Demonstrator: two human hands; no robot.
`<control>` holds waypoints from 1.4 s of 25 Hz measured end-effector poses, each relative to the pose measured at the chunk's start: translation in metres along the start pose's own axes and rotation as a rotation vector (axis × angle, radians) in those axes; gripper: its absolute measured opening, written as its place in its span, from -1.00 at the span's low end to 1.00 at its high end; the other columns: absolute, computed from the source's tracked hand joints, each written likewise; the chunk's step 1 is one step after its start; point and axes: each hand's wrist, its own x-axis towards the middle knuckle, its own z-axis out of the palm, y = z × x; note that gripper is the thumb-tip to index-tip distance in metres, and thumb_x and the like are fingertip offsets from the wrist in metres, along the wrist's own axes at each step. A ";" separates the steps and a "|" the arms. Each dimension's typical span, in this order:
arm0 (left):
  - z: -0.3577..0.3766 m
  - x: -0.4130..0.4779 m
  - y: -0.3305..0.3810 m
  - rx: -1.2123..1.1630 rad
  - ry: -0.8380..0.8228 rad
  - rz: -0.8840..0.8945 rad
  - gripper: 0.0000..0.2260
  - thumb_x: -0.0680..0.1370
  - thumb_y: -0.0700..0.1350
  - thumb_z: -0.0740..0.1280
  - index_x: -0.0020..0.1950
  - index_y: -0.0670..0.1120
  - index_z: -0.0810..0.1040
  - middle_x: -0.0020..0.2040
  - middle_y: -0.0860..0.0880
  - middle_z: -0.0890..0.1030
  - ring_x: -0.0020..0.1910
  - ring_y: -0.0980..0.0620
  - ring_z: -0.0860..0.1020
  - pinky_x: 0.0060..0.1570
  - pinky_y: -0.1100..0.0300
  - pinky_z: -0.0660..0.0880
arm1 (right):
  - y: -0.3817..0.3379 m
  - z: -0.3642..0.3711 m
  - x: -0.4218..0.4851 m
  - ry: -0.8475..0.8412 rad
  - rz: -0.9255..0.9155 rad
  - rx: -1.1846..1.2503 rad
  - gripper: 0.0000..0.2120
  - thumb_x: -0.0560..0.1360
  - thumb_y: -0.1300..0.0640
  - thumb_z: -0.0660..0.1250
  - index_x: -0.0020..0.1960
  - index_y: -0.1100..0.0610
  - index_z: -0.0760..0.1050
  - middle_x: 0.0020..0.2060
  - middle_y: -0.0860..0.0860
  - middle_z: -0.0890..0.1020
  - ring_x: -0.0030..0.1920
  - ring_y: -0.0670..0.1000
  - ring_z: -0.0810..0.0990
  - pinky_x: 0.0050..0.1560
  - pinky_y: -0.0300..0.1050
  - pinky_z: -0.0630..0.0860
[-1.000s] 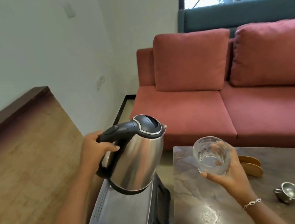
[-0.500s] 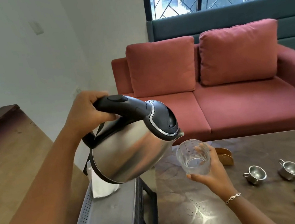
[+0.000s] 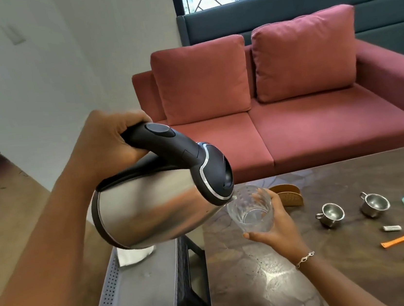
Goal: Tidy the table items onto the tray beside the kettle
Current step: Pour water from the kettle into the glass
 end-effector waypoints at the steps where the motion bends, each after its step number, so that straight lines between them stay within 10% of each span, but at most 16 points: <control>1: 0.000 0.000 0.002 0.022 0.000 0.017 -0.91 0.31 -0.23 0.35 -0.24 -0.20 0.61 -0.45 -0.06 0.51 -0.35 0.00 0.43 -0.38 0.17 0.36 | 0.001 0.000 -0.001 0.000 0.007 0.000 -0.17 0.14 0.15 0.61 0.18 -0.23 0.17 0.16 -0.16 0.42 0.17 -0.34 0.38 0.07 -0.57 0.30; 9: 0.000 0.004 0.006 0.092 -0.002 0.099 -0.90 0.30 -0.28 0.32 -0.24 -0.25 0.61 -0.47 -0.08 0.48 -0.47 0.01 0.37 -0.42 0.16 0.34 | 0.006 0.006 -0.007 -0.037 0.031 0.002 -0.12 0.14 0.12 0.61 0.24 -0.23 0.13 0.25 -0.06 0.43 0.28 -0.05 0.40 0.31 0.00 0.37; 23: 0.002 0.012 0.008 0.137 -0.026 0.179 -0.91 0.31 -0.28 0.32 -0.27 -0.26 0.61 -0.47 -0.17 0.56 -0.52 -0.14 0.46 -0.47 0.06 0.46 | 0.019 0.004 -0.012 -0.037 0.060 0.035 -0.18 0.15 0.17 0.60 0.19 -0.24 0.19 0.18 -0.10 0.44 0.20 -0.22 0.42 0.09 -0.45 0.37; 32: 0.003 0.017 0.010 0.138 -0.012 0.198 -0.90 0.33 -0.26 0.31 -0.28 -0.26 0.61 -0.48 -0.17 0.54 -0.53 -0.14 0.44 -0.47 0.10 0.44 | 0.025 0.003 -0.015 -0.036 0.051 0.026 -0.14 0.15 0.13 0.60 0.27 -0.14 0.17 0.21 -0.04 0.43 0.23 -0.07 0.41 0.23 -0.15 0.41; 35: 0.005 0.017 0.012 0.137 -0.025 0.205 -0.92 0.32 -0.28 0.33 -0.28 -0.26 0.61 -0.49 -0.16 0.54 -0.54 -0.12 0.43 -0.48 0.10 0.44 | 0.028 0.003 -0.017 -0.034 0.051 0.026 -0.14 0.15 0.13 0.61 0.24 -0.20 0.17 0.19 -0.10 0.44 0.21 -0.18 0.43 0.15 -0.35 0.40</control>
